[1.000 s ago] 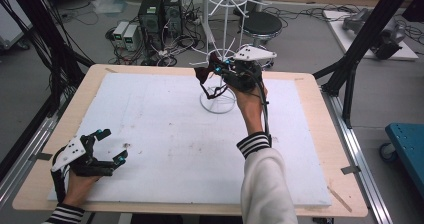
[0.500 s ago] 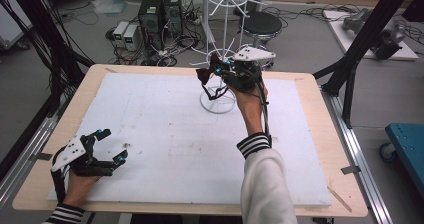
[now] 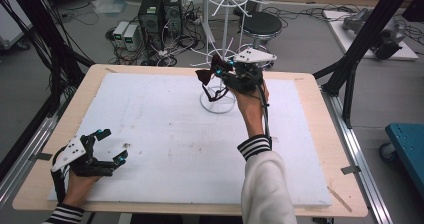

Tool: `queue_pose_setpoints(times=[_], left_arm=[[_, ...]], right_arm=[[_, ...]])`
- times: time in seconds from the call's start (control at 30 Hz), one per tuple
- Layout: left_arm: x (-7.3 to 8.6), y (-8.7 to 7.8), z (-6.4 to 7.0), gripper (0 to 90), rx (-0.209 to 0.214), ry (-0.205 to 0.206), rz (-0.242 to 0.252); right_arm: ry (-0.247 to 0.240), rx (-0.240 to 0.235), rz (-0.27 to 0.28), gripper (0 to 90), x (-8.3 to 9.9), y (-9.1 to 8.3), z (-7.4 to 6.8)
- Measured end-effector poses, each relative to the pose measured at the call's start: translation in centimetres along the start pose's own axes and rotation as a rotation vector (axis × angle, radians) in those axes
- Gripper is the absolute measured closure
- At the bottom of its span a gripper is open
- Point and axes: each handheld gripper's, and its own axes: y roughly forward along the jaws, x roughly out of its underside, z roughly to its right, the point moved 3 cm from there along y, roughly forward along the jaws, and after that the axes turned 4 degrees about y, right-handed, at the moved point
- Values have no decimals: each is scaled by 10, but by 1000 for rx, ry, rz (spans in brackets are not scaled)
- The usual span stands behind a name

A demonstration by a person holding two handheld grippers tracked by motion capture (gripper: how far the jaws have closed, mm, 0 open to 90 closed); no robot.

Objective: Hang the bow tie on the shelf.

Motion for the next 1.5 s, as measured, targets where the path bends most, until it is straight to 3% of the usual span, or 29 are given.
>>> queue_pose_setpoints(times=[0.07,0.23,0.4,0.53,0.87,1.07,1.27,1.5], left_arm=[[0,0,0,17,0,0,0],[0,0,0,17,1,2,-1],[0,0,0,17,0,2,-1],[0,0,0,17,-2,-3,0],[0,0,-1,17,-6,-8,-2],[0,0,0,17,-15,-9,-1],[0,0,0,17,-22,-3,-3],[1,-4,1,17,-39,7,37]], right_arm=[[-15,13,-2,682,0,-1,0],[0,50,7,560,-1,-3,1],[23,121,12,127,-1,-5,4],[31,132,30,7,-2,-8,5],[24,98,53,7,-6,-14,0],[31,55,112,7,-5,-29,-3],[42,13,180,7,15,-59,-1],[33,1,265,7,50,-100,-2]])
